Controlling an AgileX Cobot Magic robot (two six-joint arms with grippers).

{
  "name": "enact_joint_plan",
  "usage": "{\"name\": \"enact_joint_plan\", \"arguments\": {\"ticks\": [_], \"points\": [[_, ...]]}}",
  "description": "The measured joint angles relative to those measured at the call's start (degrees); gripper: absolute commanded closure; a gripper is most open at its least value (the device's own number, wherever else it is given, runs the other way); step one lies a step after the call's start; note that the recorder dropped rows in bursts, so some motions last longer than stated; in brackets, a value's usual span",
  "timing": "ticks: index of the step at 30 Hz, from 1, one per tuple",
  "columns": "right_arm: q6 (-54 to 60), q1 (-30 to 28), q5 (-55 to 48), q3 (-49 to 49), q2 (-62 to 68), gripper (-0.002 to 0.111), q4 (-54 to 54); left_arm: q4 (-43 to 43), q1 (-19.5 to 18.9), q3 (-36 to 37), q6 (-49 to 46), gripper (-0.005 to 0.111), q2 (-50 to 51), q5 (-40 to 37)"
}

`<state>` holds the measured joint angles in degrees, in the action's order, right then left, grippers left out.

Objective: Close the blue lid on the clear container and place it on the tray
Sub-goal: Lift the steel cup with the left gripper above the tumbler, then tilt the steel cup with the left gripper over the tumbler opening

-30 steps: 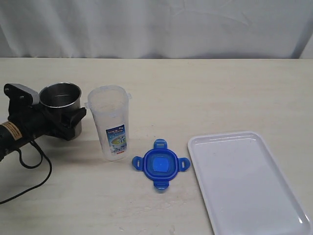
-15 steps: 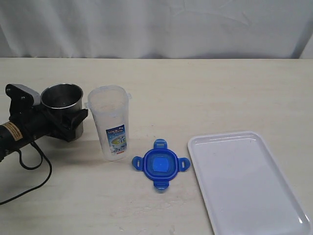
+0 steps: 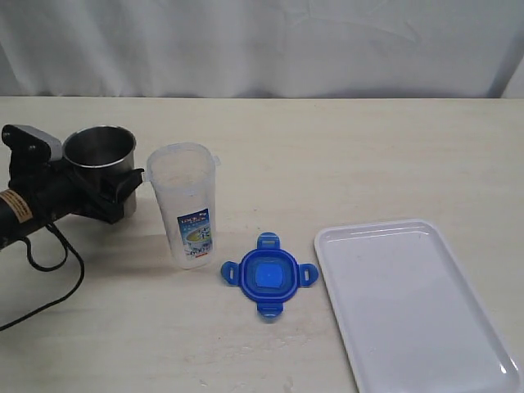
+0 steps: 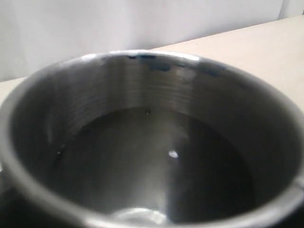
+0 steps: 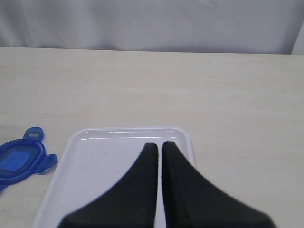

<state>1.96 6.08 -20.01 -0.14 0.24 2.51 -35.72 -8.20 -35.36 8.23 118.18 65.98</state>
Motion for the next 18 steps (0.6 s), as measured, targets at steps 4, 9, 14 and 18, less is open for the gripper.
{"name": "enact_joint_plan", "arguments": {"ticks": [4,9,14,18], "points": [[0.0,0.0,0.0,0.0,0.0,0.104,0.0,0.0,0.1,0.1,0.5,0.107,-4.1,0.0],[0.0,0.0,0.0,0.0,0.0,0.104,0.0,3.6,0.1,0.2,2.0,0.107,-9.9,0.0],[0.0,0.0,0.0,0.0,0.0,0.104,0.0,4.3,0.1,0.2,8.2,0.107,-16.8,-1.3],[0.0,0.0,0.0,0.0,0.0,0.104,0.0,-1.6,0.1,0.2,12.0,0.107,-22.6,-6.5]]}}
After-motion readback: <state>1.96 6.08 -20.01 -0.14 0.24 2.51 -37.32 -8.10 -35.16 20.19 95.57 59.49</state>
